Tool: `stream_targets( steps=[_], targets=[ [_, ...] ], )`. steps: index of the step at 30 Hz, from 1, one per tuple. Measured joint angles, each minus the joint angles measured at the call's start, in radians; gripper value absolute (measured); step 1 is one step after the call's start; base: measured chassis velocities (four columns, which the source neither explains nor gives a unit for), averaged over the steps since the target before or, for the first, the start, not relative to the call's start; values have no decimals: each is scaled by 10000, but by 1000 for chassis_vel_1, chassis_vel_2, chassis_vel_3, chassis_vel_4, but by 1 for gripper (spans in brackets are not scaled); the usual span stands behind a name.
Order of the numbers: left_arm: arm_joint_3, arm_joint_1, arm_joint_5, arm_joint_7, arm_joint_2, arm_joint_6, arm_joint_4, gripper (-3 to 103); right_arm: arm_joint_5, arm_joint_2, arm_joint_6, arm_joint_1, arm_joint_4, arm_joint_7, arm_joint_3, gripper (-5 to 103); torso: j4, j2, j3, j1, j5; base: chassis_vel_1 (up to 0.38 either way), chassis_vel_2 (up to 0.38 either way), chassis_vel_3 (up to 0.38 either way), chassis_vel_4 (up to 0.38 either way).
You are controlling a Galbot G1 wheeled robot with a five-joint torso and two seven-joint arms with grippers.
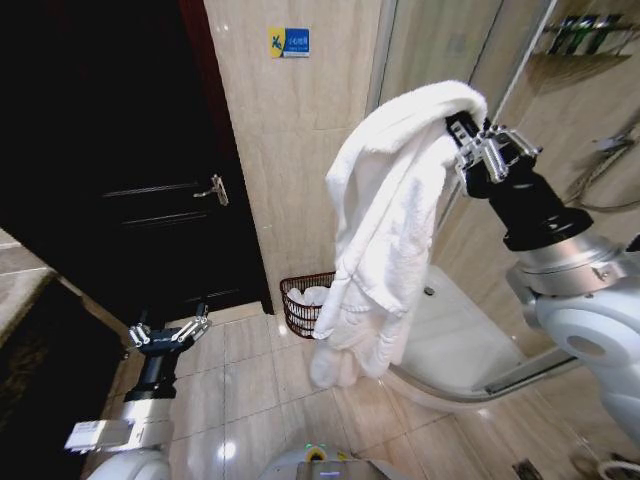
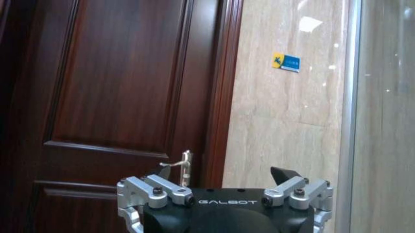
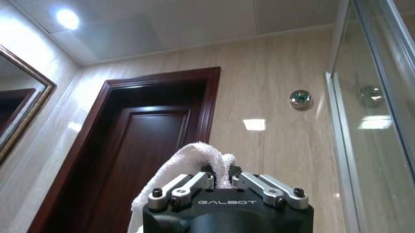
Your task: Discard the used towel into the hamper.
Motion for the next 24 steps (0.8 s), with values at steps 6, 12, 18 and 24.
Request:
stream_targets(
  steps=[6, 12, 18, 24],
  targets=[
    [0, 0, 0, 0, 0, 0, 0, 100, 3, 42, -28, -70, 29, -178, 10, 9, 0, -10, -6, -6, 0, 0, 0, 0, 0],
    [0, 0, 0, 0, 0, 0, 0, 100, 51, 21, -23, -106, 42, -218, 93, 9, -2, -17, -12, -12, -1, -30, 31, 37, -35],
    [0, 0, 0, 0, 0, 0, 0, 100, 111, 6, -22, -112, 82, -236, 100, 9, 2, -24, -10, -9, 1, -101, 106, 103, -112],
    [0, 0, 0, 0, 0, 0, 0, 100, 252, -230, -30, 110, 209, -89, 194, 9, -1, -29, -12, -5, 1, -106, 120, 108, -110]
  ],
)
